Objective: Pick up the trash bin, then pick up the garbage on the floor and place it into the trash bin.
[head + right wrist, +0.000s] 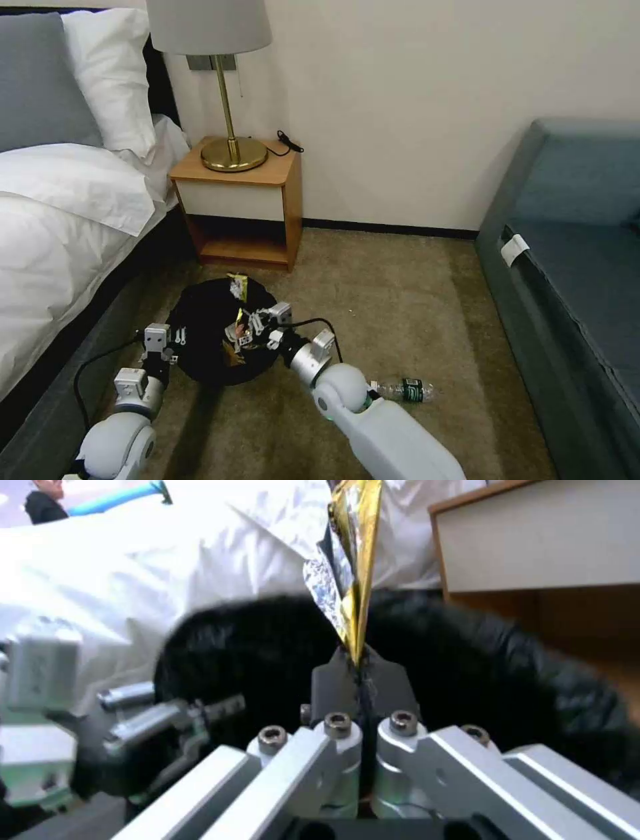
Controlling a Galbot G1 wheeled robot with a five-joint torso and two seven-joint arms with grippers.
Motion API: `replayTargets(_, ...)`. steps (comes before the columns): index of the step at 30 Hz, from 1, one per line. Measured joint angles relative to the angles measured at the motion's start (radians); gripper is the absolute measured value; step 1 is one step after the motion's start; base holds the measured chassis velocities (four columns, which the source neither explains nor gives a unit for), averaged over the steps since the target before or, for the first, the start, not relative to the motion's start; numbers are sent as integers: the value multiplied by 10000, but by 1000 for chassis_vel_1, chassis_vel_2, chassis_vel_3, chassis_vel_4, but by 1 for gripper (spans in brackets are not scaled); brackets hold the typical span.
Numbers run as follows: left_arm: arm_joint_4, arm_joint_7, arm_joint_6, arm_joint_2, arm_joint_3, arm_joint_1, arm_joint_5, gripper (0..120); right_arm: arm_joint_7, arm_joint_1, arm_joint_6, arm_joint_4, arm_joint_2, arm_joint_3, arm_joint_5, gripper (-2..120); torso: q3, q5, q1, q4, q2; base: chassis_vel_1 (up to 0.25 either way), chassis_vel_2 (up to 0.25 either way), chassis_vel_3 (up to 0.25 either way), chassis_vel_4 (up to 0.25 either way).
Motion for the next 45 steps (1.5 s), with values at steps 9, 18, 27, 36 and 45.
replayTargets(9, -111, 155, -52, 10, 15, 66, -3, 4, 225, 133, 154, -656, 234, 4, -345, 0, 0, 1, 0, 1, 0, 0, 0, 0, 0)
replayTargets(18, -101, 190, -33, 9, 92, -30, 6, 4, 416, 148, 60, -811, 209, 69, -412, 0, 0, 0, 0, 0, 0, 0, 0, 0, 0)
replayTargets(27, 73, 200, -23, 30, 133, -138, 32, 4, 396, 129, -265, -733, 161, 157, -367, 34, 0, 0, 0, 0, 0, 0, 0, 0, 0)
replayTargets(36, 100, 202, -23, 37, 107, -118, 13, 4, 331, -19, -267, -666, 177, 192, -513, 68, 0, 0, 0, 0, 1, 0, 0, 0, 0)
replayTargets(45, 83, 202, -35, 28, 76, -95, 8, 4, 279, -172, -263, -514, 103, 229, -680, 98, 0, 1, 0, 0, 1, 0, 0, 0, 0)
